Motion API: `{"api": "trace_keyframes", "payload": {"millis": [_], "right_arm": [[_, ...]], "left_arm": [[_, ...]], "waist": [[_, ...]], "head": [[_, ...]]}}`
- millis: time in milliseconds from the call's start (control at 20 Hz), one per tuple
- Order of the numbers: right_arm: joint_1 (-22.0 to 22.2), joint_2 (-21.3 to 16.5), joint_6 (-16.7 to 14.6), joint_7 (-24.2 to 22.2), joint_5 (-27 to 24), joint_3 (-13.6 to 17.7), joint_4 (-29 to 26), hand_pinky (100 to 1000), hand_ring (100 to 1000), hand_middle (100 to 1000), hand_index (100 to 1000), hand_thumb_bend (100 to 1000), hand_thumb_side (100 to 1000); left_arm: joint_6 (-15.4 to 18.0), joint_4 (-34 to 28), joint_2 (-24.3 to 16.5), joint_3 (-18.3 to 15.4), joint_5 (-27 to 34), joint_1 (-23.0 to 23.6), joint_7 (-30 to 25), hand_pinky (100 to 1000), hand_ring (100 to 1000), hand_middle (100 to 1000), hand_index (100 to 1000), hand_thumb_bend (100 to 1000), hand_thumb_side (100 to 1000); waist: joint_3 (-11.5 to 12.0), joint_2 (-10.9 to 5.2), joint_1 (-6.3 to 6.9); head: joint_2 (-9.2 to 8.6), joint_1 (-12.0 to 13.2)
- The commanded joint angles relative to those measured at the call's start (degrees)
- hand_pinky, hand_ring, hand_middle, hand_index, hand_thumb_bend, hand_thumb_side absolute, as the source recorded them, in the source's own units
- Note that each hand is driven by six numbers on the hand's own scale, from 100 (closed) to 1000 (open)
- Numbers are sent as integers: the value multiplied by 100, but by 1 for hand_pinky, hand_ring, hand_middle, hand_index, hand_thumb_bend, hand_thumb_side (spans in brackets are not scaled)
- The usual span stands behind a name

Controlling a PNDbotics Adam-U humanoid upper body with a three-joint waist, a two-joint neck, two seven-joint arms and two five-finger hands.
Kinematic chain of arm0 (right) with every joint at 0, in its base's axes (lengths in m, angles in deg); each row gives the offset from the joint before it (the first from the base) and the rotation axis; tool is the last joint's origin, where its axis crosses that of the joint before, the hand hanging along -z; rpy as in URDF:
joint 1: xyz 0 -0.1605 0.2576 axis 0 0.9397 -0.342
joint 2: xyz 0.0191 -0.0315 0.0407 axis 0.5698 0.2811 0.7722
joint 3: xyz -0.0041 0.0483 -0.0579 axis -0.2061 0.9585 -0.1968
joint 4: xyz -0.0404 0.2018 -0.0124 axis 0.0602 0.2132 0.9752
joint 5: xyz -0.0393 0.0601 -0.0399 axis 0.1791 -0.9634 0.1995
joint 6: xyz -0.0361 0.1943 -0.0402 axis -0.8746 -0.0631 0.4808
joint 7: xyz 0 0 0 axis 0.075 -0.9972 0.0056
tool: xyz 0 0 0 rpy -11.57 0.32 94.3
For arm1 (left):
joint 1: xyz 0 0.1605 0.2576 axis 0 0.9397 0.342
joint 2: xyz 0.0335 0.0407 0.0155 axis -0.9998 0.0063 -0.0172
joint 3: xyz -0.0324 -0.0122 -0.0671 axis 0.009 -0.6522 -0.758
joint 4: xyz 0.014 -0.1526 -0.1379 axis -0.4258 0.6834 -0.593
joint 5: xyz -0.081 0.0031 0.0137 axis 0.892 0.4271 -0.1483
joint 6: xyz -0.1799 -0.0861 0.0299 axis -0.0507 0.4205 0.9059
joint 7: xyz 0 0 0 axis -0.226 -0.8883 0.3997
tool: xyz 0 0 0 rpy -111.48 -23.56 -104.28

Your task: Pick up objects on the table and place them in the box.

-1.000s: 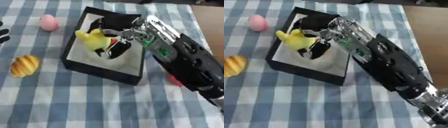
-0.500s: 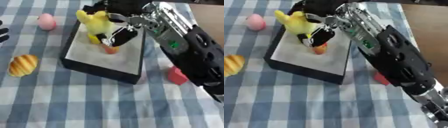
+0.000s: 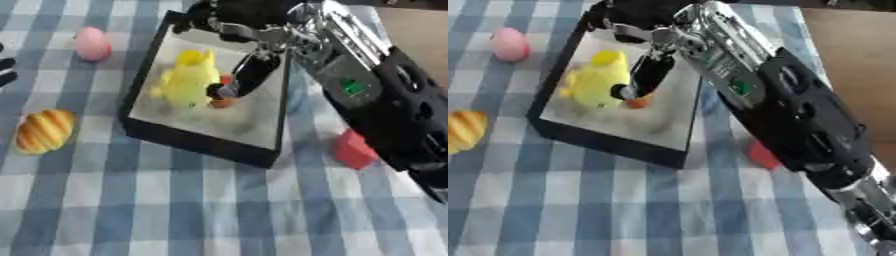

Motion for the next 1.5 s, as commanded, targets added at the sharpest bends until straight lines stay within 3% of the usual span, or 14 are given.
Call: {"api": "trace_keyframes", "payload": {"millis": [50, 250, 500, 600, 650, 900, 1100, 1200, 1400, 1450, 1500], "right_arm": [[-82, -98, 80, 119, -39, 33, 66, 969, 937, 857, 934, 438, 261], [-60, -102, 100, 163, -37, 27, 155, 966, 928, 846, 929, 435, 248], [-41, -213, 248, 377, -111, 125, -50, 949, 914, 836, 925, 398, 140], [-37, -363, 395, 452, -223, 210, -352, 948, 913, 835, 926, 350, 114], [-16, -479, 472, 487, -330, 283, -568, 938, 901, 825, 926, 219, 100], [380, -1452, 898, 566, -1243, 799, -1987, 935, 896, 819, 924, 110, 100], [856, -2374, 487, 691, -2045, 1147, -2217, 938, 899, 824, 921, 100, 102], [1170, -2784, 211, 760, -2362, 1280, -2227, 939, 902, 829, 921, 100, 147], [1876, -3364, -356, 973, -2714, 1556, -2230, 939, 902, 826, 905, 100, 167], [2064, -3457, -442, 1048, -2748, 1609, -2230, 935, 898, 822, 901, 218, 126], [2271, -3542, -494, 1131, -2758, 1655, -2230, 935, 898, 823, 901, 100, 188]], "left_arm": [[-9, -85, -93, -28, 14, -64, -1, 854, 813, 814, 819, 118, 833], [-9, -88, -104, -30, 12, -67, -2, 854, 813, 814, 819, 117, 832], [-4, -86, -135, -43, 3, -34, 5, 855, 813, 812, 819, 116, 832], [0, -88, -153, -52, -2, -4, 11, 855, 813, 813, 819, 115, 832], [5, -92, -172, -61, -5, 18, 17, 855, 813, 813, 819, 113, 830], [44, -119, -360, -140, -53, 192, 82, 856, 814, 813, 819, 106, 828], [77, -139, -488, -186, -67, 291, 135, 856, 814, 813, 819, 101, 826], [92, -159, -540, -191, -68, 322, 141, 856, 814, 813, 819, 100, 825], [113, -196, -593, -208, -61, 335, 155, 856, 814, 813, 819, 100, 823], [118, -207, -601, -213, -57, 337, 160, 857, 815, 813, 819, 100, 827], [121, -221, -609, -217, -51, 341, 163, 857, 815, 813, 819, 100, 823]], "waist": [[9, -221, 2], [18, -222, -7], [4, -237, -12], [-15, -256, -15], [-37, -271, -19], [-174, -347, -54], [-226, -367, -72], [-236, -364, -76], [-234, -332, -63], [-234, -322, -59], [-233, -311, -53]], "head": [[12, -20], [17, -12], [13, 14], [27, 32], [41, 57], [91, 227], [106, 302], [98, 321], [61, 367], [54, 377], [46, 386]]}}
